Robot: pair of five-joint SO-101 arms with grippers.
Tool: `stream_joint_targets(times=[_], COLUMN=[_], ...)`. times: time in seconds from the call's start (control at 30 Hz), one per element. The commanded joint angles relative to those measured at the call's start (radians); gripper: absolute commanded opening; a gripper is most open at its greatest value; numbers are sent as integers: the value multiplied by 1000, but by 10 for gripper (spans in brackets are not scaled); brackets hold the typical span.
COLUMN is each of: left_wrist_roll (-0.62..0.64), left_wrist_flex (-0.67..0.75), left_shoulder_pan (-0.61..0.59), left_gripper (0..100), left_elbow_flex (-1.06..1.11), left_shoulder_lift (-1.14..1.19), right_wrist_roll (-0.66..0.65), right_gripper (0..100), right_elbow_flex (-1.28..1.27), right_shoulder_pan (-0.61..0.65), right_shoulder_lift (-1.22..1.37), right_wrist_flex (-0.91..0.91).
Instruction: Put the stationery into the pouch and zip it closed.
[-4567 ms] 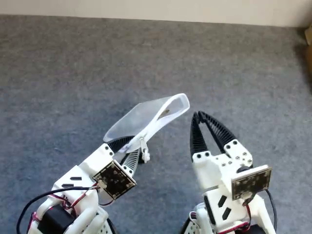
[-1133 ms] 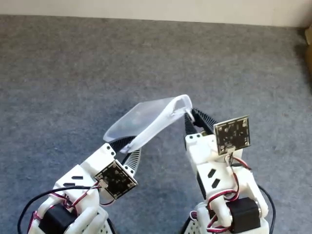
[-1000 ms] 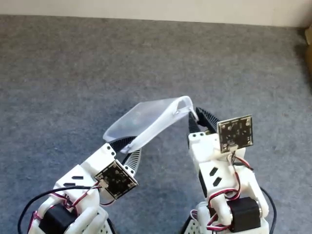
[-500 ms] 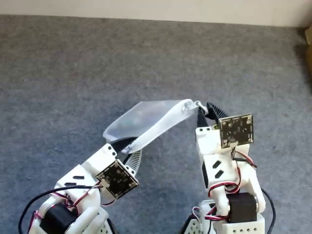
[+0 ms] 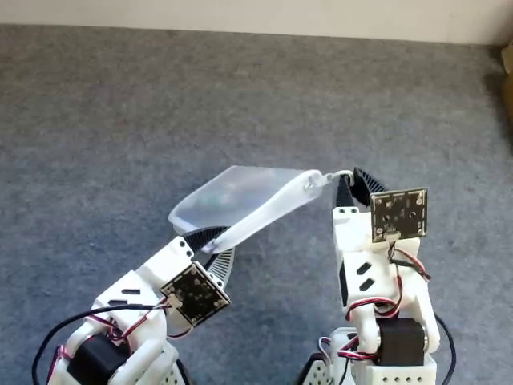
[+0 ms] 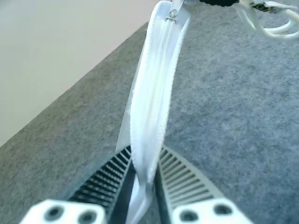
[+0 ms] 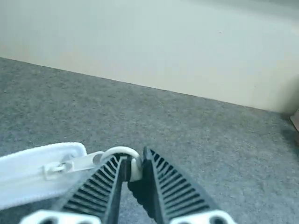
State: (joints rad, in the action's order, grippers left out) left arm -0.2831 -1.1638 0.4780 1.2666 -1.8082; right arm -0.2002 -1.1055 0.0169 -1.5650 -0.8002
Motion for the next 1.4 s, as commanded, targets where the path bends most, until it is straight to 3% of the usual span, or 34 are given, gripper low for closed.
stream_joint_targets(times=[0.0, 0.17, 0.4, 0.67, 0.83, 1.13, 1.3, 1.37], left_wrist_roll=[-6, -6, -5, -3, -2, -2, -2, -2], left_wrist_flex=[-17, -17, -14, -2, 103, 123, 121, 121], left_shoulder_pan=[-47, -47, -47, -53, -151, -162, -97, -93], left_gripper=[5, 5, 5, 5, 5, 10, 135, 140], left_elbow_flex=[4, 7, 7, 39, 79, 84, 79, 77], left_shoulder_lift=[-12, -12, -12, -12, -7, -8, -8, -8], right_wrist_roll=[-12, -12, -11, -12, -12, -9, -11, -11], right_gripper=[5, 26, 207, 209, 209, 209, 209, 209], right_elbow_flex=[16, 16, 19, 12, 12, 10, 13, 18], right_shoulder_pan=[-76, -68, 68, 283, 361, 375, 375, 375], right_shoulder_lift=[7, 2, -2, -2, -2, -4, -8, -42], right_wrist_flex=[47, 25, -139, -202, -202, -202, -226, -268])
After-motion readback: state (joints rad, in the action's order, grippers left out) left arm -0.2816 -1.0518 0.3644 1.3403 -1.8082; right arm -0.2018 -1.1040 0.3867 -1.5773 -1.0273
